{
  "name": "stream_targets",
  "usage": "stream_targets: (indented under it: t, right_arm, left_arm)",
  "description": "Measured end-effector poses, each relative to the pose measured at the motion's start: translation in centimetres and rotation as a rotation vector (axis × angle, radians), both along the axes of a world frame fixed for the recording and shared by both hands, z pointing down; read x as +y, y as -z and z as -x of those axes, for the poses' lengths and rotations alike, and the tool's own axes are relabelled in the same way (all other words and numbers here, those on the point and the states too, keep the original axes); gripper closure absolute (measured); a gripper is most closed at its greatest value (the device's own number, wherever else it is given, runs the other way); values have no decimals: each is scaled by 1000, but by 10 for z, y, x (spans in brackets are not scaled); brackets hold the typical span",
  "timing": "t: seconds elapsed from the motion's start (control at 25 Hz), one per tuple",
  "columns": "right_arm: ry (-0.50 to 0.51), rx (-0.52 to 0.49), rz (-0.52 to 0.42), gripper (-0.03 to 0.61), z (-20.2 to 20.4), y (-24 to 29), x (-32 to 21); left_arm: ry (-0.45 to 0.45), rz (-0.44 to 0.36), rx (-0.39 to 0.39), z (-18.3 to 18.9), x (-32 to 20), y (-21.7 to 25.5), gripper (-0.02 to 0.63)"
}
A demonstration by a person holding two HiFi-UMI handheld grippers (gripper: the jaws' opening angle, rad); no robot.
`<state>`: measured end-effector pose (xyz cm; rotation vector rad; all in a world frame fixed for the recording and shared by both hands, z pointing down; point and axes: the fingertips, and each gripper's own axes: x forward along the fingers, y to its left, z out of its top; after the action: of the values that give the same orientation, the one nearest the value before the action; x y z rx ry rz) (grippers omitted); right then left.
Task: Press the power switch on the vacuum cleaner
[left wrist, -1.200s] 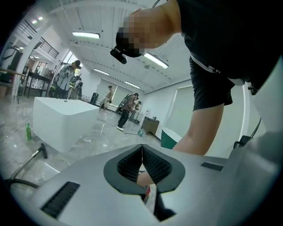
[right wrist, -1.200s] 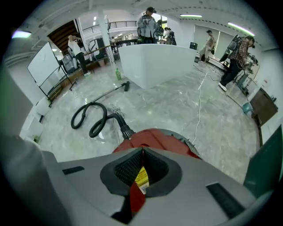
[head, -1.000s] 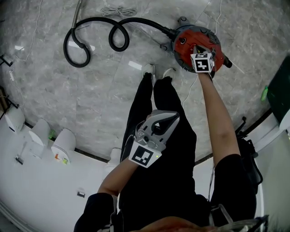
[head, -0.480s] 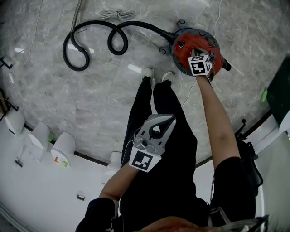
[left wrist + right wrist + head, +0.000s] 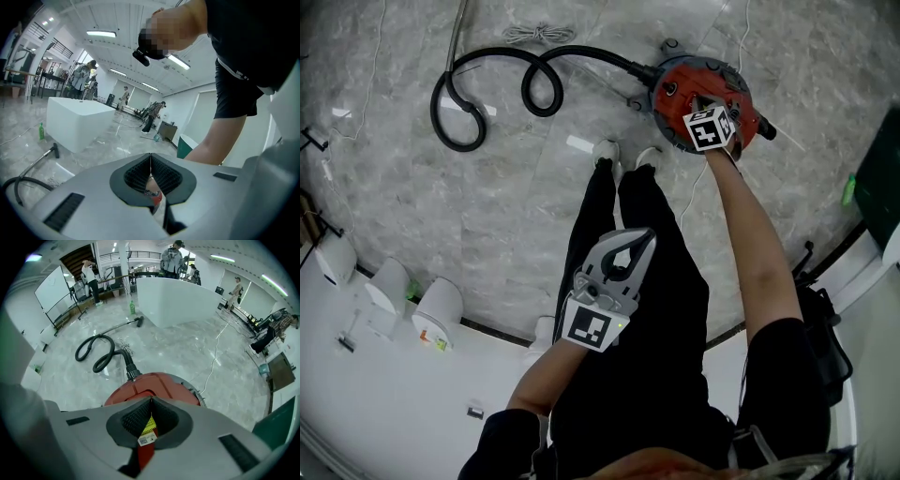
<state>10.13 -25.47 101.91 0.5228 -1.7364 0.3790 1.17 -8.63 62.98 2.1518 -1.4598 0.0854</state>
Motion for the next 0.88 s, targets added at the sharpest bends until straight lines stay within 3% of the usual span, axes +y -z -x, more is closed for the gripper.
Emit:
stream_targets:
  t: [0.12,0.36,0.64,0.76,0.88]
  right_arm:
    - [-79,-36,10,558,-2,4,-1]
    - [-367,-235,23,558,-8,31,-5]
    - [-406,-276,-89,558,-23,115,2]
    - [-421,-338,-129,558,-16,157,12]
    - [-436,-416,-154,558,0,199,33]
  left_arm:
    - [-13,-13,-14,5,1,4,594]
    - [17,-39,-5,17,4,19,594]
    - [-1,-51,46,28,2,51,594]
    - [24,-56,89,37,1,65,594]
    - [16,-73,76,39,5,80,594]
